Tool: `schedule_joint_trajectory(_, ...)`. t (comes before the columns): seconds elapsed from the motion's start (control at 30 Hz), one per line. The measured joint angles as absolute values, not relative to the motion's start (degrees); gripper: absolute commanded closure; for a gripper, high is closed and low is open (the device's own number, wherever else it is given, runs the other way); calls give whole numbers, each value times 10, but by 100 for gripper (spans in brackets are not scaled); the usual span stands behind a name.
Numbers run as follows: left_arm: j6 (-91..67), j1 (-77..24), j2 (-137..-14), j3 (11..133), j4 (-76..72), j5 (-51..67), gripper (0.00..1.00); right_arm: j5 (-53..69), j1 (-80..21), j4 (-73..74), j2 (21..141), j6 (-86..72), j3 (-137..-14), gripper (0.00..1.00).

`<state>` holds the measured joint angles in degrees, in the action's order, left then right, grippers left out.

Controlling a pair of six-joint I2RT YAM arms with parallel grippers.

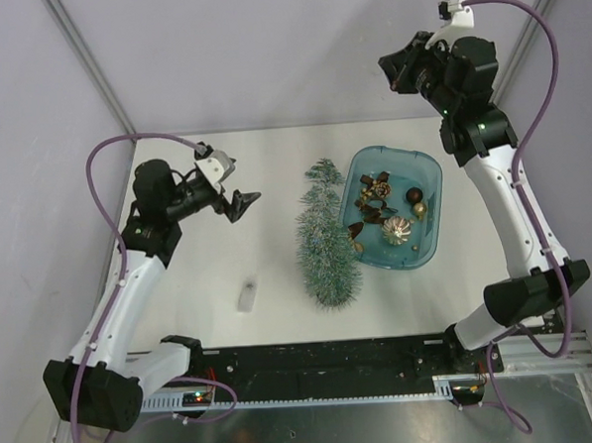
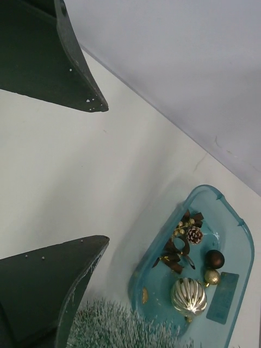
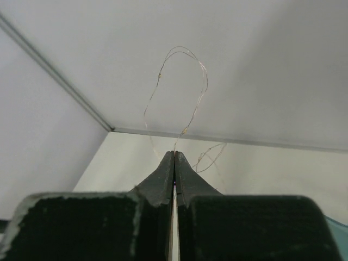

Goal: Decorate the small christmas tree

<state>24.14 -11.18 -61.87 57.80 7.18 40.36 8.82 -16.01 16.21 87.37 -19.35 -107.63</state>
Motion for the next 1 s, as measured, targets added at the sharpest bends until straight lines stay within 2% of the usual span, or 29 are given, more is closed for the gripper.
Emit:
schedule_joint_trajectory(0.27, 201, -113, -574, 578, 96, 437, 0, 43, -136, 183, 918, -169, -1050, 100)
schedule_joint_trajectory(0.47, 163, -133, -564, 578, 115, 479, 0, 14, -67, 181, 888, -176, -941, 100)
schedule_joint_trajectory(0.63, 138, -155, -567, 584, 128, 504, 0, 10, 2, 186, 787, -195, -835, 100)
schedule_joint_trajectory(1.0, 110, -168, -582, 604, 131, 592, 0, -17, -5, 220, 536, -195, -765, 100)
